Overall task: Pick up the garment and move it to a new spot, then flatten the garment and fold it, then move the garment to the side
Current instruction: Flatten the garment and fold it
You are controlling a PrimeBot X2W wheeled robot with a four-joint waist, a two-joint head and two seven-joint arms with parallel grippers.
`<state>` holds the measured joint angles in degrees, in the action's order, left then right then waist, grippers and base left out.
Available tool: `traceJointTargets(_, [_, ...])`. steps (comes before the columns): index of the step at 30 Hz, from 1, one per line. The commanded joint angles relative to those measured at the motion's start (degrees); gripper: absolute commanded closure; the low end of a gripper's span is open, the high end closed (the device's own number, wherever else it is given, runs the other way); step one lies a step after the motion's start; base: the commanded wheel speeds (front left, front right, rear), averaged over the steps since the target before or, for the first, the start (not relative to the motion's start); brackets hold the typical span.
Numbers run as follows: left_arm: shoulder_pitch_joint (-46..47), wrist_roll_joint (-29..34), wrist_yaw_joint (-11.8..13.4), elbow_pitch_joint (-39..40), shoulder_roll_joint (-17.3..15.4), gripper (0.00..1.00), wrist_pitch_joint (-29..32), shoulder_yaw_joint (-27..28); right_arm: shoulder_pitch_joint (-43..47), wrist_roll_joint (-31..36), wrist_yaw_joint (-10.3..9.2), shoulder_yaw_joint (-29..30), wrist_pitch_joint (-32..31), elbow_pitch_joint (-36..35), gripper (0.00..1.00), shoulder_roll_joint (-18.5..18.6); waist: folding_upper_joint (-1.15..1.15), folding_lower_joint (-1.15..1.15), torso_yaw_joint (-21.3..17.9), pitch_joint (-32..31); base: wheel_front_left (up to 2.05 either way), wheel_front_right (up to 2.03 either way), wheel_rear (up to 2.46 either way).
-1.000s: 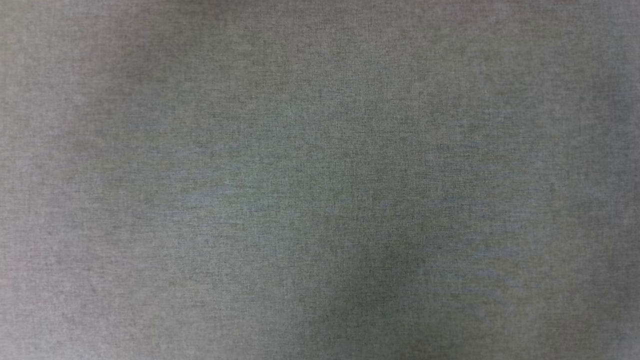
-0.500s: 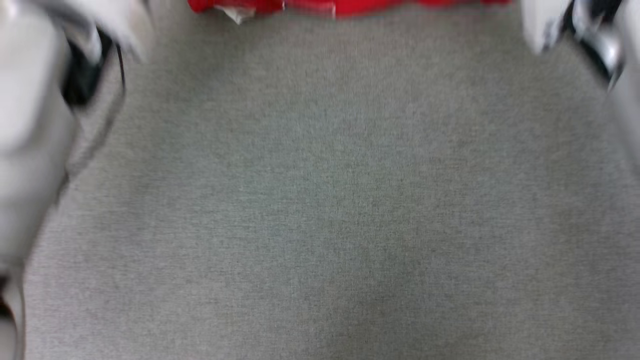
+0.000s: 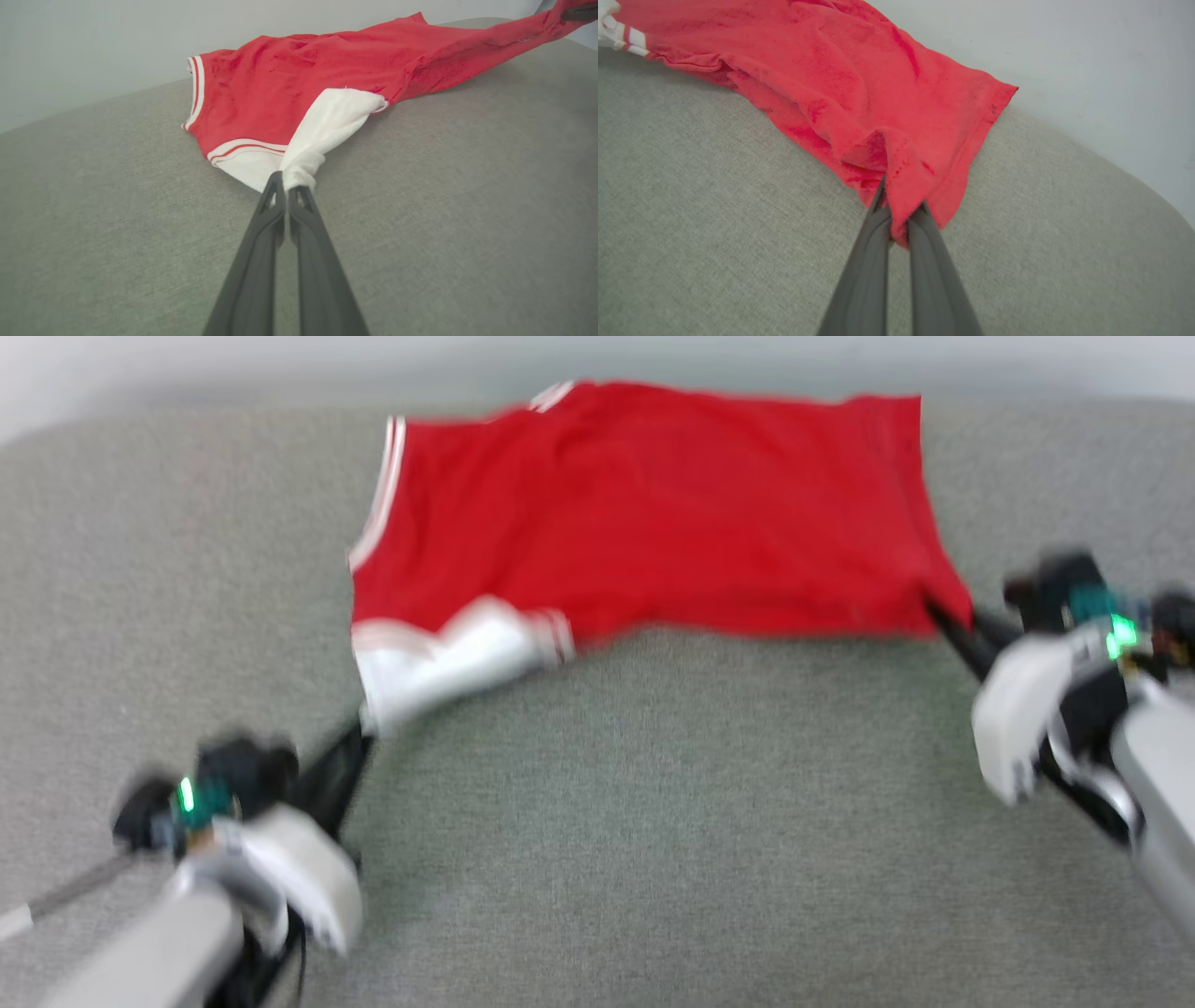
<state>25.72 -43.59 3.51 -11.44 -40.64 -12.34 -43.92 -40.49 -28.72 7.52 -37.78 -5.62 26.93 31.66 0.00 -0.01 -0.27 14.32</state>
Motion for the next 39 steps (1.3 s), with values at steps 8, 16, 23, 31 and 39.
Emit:
traceJointTargets(8, [-18.97,-6.1,7.58,11.27,-4.23,1.0,2.47,-1.91,21.12,-2.19,-0.07,4.35,-3.21,-9.57,1.0,5.2,0.0,0.01,-0.58,-7.28,0.0,0.0,0.0])
traceJointTargets(16, [-30.35,-11.6,12.21,18.31,-6.77,1.0,5.24,-3.42,38.03,-1.27,-0.07,12.94,-5.98,-17.17,1.0,5.83,0.0,0.01,-0.72,-10.81,0.0,0.0,0.0])
traceJointTargets(23, [-33.35,-12.94,12.79,21.44,-8.32,1.0,7.83,-5.04,46.46,0.4,-0.06,18.94,-9.12,-22.69,1.0,4.26,0.0,0.01,-0.57,-11.16,0.0,0.0,0.0])
traceJointTargets(31, [-26.24,-8.57,12.42,20.88,-7.29,1.0,5.25,-2.82,45.94,2.41,-0.07,23.2,-12.06,-28.35,1.0,2.21,0.0,0.01,-0.89,-9.95,0.0,0.0,0.0])
traceJointTargets(39, [-13.46,-3.7,9.81,17.43,-6.43,1.0,6.07,-0.49,40.44,3.32,-0.06,26.17,-13.69,-31.62,1.0,0.65,0.0,0.01,-1.92,-6.99,0.0,0.0,0.0])
